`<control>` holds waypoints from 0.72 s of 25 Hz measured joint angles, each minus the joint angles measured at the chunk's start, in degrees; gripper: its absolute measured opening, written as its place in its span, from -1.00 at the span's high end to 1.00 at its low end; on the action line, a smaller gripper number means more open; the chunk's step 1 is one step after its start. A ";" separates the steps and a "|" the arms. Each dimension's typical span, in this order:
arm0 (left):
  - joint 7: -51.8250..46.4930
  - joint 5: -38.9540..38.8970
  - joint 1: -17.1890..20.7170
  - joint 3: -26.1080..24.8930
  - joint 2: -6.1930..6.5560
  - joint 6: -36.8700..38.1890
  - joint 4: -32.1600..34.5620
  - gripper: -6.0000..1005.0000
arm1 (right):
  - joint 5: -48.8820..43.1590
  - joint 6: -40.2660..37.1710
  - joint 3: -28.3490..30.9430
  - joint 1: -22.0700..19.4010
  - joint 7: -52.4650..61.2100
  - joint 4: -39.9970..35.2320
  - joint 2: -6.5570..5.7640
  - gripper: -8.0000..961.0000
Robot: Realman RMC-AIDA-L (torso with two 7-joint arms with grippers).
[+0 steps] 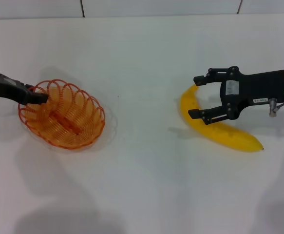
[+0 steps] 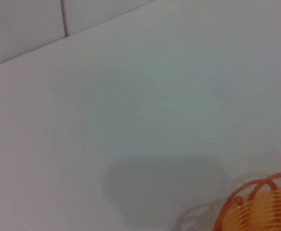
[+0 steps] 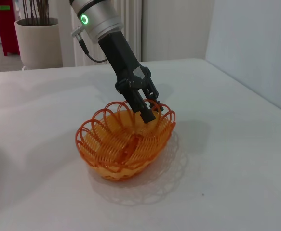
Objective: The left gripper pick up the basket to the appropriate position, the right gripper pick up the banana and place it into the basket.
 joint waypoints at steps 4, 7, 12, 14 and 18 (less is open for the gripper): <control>0.01 0.00 0.09 0.00 0.00 -0.33 0.00 -0.05 | 0.00 0.00 0.00 0.00 0.01 0.03 0.02 -0.88; 0.11 0.04 0.23 0.00 -0.01 -0.78 0.00 0.13 | 0.00 0.00 0.00 0.00 0.01 0.10 0.02 -0.88; 0.21 0.09 0.27 0.00 -0.05 -0.80 0.00 0.40 | 0.00 -0.01 0.00 -0.05 0.01 0.11 0.02 -0.88; 0.22 0.09 0.28 0.00 0.05 -0.80 0.00 0.47 | 0.00 -0.01 0.00 -0.09 0.01 0.12 0.02 -0.88; 0.30 0.05 0.28 0.00 0.22 -0.74 0.00 0.61 | 0.00 -0.02 0.00 -0.11 0.01 0.12 0.02 -0.88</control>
